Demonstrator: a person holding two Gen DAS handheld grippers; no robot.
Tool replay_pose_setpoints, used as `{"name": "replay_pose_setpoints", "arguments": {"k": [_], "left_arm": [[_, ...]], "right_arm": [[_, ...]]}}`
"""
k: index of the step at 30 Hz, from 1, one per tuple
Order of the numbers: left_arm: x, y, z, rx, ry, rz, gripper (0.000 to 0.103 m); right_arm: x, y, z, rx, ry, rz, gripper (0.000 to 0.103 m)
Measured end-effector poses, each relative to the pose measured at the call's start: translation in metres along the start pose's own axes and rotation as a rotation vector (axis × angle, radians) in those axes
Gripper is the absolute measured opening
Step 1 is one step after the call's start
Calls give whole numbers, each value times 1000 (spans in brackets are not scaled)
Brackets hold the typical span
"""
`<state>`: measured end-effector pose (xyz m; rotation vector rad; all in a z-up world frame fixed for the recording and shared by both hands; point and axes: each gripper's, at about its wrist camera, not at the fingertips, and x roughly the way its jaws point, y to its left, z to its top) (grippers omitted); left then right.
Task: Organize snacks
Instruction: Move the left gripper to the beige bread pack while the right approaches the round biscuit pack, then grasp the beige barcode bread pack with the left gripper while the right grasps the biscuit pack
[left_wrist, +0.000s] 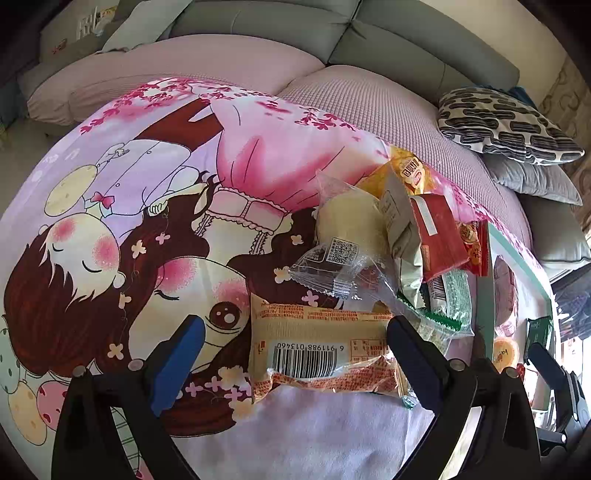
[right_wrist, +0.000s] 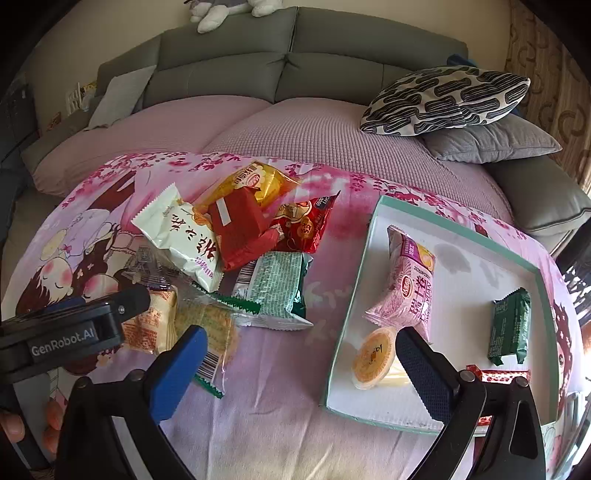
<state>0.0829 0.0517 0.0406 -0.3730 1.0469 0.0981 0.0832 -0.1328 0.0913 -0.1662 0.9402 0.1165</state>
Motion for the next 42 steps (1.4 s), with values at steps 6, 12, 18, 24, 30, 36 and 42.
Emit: {"name": "replay_pose_setpoints", "arguments": {"k": [6,12,18,24,30,36,42], "left_arm": [[9,-4,7,-22,-8,13,99],[20,-7,4,12,19,81,99],[6,-4,-11,92,32,133,99],[-8,17,-17,77,24,187,99],[-15,44,-15,-17,15,208,99],[-8,46,-17,-32,24,173,99],[1,50,-17,-50,42,128,98]], "right_arm": [[7,1,-1,0,5,11,103],[10,-7,-6,31,17,18,103],[8,-15,-12,50,25,24,103],[4,-15,-16,63,28,28,103],[-4,1,-11,48,-14,83,103],[5,26,-11,11,-7,112,103],[15,46,-13,-10,1,110,102]]}}
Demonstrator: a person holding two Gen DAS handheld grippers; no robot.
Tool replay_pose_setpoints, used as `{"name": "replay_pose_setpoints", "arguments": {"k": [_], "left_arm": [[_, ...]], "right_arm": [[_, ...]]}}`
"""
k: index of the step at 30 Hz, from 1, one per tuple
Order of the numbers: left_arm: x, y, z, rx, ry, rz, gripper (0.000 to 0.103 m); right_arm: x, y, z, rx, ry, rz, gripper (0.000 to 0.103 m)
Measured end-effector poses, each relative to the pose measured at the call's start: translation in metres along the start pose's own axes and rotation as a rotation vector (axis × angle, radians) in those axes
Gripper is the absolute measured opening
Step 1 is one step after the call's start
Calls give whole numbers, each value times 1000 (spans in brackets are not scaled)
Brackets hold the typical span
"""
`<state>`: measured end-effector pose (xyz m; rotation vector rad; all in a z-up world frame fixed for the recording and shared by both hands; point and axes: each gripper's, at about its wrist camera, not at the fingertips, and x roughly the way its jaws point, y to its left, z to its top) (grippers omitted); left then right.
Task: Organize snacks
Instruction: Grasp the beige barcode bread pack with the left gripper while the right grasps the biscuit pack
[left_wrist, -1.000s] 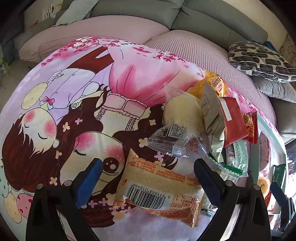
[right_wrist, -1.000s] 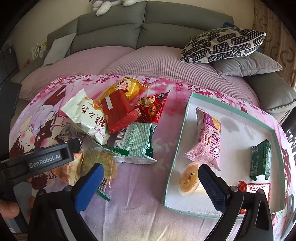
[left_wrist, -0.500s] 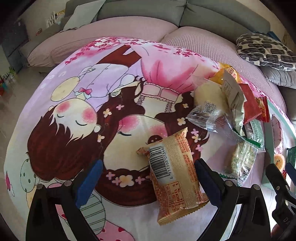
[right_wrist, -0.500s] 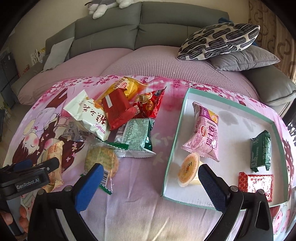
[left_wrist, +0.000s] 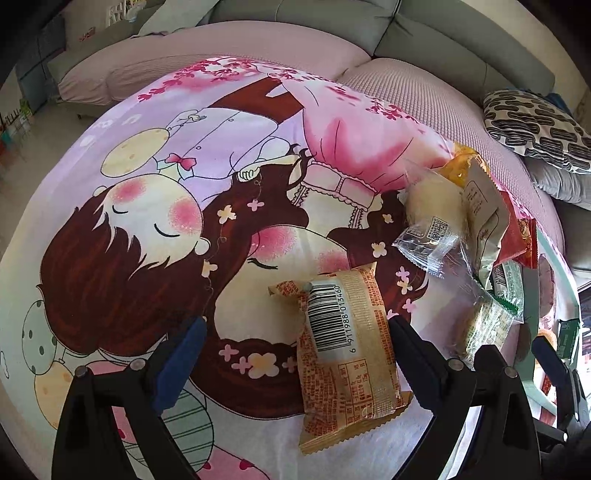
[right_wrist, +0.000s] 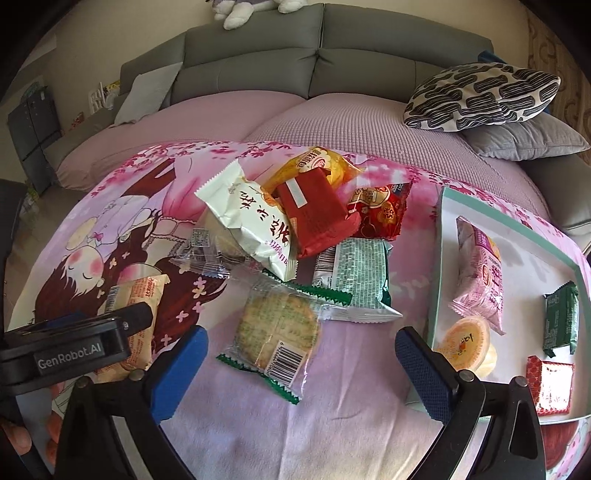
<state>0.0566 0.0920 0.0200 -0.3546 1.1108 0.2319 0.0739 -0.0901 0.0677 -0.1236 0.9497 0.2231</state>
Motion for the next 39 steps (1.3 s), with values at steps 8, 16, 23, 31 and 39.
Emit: {"name": "replay_pose_setpoints", "arguments": {"k": [8,16,23,31,39], "left_arm": [[8,-3,-1,16,13,-18,75],[8,-7,-1,38,9,-39,57],[7,-12,1,54,4,-39,47],[5,-14,1,59,-5,-37,41],[0,-15,2,62,-20,-48,39]], "right_arm": [[17,11,-2,2,27,-9,92],[24,8,-3,34,41,-13,75],[24,3,-3,55,46,17,60],[21,0,-5,71,50,31,56],[14,-4,-5,82,40,38,55]]}}
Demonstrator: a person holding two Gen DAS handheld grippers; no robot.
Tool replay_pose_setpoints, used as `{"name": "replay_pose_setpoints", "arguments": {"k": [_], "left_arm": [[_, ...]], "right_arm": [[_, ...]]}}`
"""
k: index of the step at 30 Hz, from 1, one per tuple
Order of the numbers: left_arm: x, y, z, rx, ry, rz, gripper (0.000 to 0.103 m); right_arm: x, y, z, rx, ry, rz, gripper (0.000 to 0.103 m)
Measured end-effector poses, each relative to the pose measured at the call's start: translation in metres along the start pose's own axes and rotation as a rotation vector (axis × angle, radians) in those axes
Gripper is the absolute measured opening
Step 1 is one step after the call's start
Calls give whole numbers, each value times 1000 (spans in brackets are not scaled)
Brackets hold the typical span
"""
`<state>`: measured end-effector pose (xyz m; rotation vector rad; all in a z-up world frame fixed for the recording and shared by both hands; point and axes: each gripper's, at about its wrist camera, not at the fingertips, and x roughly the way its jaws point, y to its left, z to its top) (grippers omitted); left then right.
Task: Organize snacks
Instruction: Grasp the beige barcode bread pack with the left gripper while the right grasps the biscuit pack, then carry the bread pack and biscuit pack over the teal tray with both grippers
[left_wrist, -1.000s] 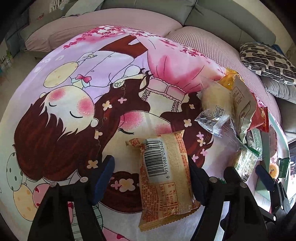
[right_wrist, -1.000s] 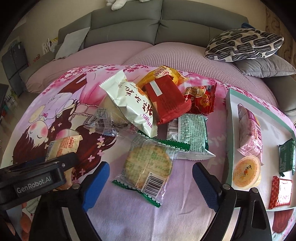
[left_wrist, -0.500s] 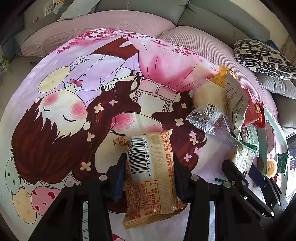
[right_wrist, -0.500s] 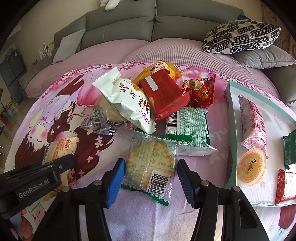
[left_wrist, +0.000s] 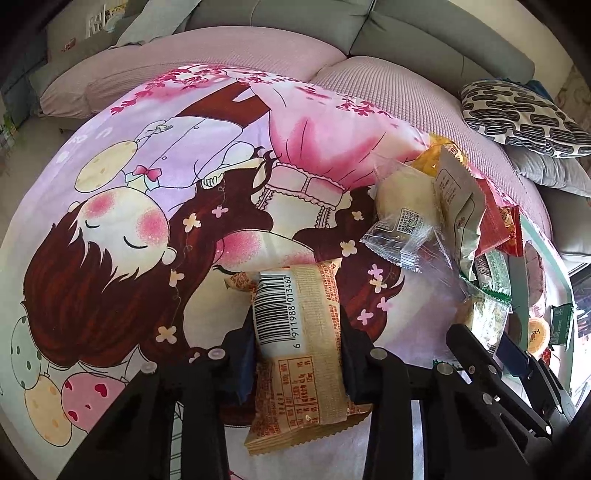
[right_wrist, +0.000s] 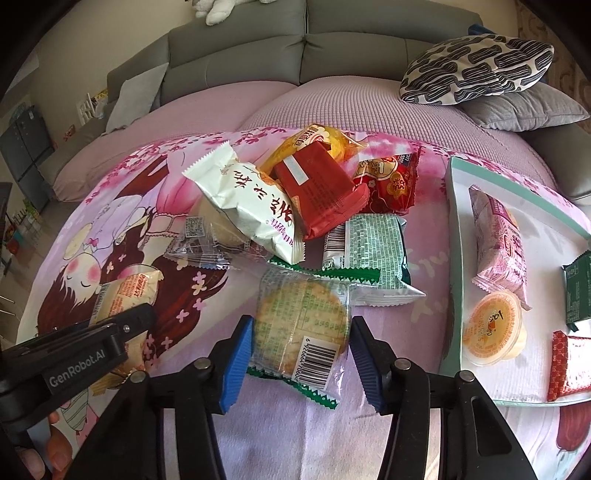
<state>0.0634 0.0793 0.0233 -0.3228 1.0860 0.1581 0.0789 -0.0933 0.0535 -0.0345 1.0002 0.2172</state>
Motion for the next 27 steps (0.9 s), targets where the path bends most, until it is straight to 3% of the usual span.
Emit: {"name": "replay_pose_setpoints", "arguments": {"k": [19,27], "left_arm": [[-56,-18,-1,39,-124,-24,39],[-64,-43,-4,83,-139,-72,39]], "right_arm": [[-48,-8,5,2,-64,2,55],[-59,-19,5,10,-61,-30,55]]}}
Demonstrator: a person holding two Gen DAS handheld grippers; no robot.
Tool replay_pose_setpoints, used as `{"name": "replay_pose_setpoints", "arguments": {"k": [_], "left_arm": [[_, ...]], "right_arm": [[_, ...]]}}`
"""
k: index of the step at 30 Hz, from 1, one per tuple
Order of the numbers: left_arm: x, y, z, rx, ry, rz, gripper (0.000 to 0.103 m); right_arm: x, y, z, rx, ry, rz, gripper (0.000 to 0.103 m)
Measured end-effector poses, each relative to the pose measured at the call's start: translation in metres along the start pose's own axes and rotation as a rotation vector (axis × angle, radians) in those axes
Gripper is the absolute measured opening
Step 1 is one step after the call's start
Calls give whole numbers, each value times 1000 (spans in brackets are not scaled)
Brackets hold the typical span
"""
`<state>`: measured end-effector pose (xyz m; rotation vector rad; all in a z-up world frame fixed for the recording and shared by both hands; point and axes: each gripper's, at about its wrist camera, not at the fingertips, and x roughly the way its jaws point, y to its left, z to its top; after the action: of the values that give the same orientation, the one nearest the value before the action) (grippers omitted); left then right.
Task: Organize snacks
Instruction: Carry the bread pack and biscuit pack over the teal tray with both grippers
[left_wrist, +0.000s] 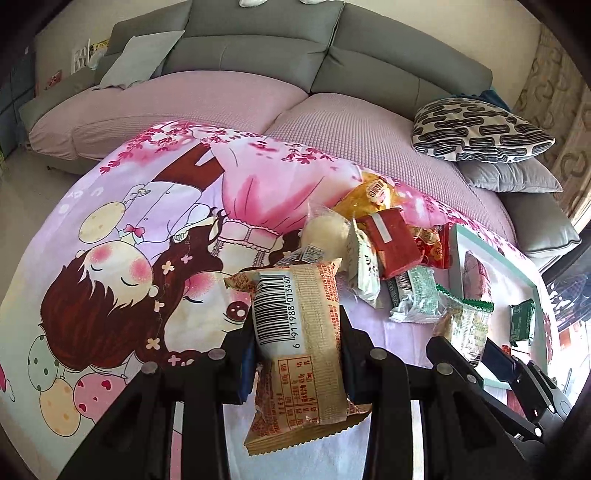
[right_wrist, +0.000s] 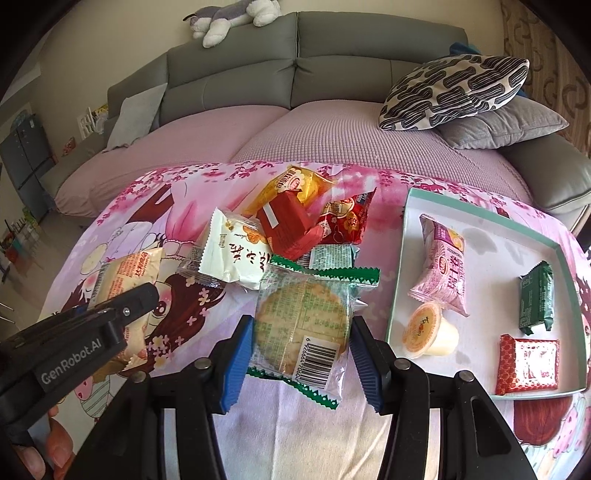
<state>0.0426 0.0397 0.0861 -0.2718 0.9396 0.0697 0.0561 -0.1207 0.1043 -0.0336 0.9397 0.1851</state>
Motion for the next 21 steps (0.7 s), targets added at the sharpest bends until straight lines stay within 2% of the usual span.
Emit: {"name": "replay_pose_setpoints", "arguments": {"k": [12,21], "left_arm": [[-7,-56,-3,98,-18,-62,39],[-8,-97,-7,153,-16,-97,39]], "right_arm": [[-17,-40,0,67,-25,-47,55],[-27,-86,-3,145,-30,-94,55]]}}
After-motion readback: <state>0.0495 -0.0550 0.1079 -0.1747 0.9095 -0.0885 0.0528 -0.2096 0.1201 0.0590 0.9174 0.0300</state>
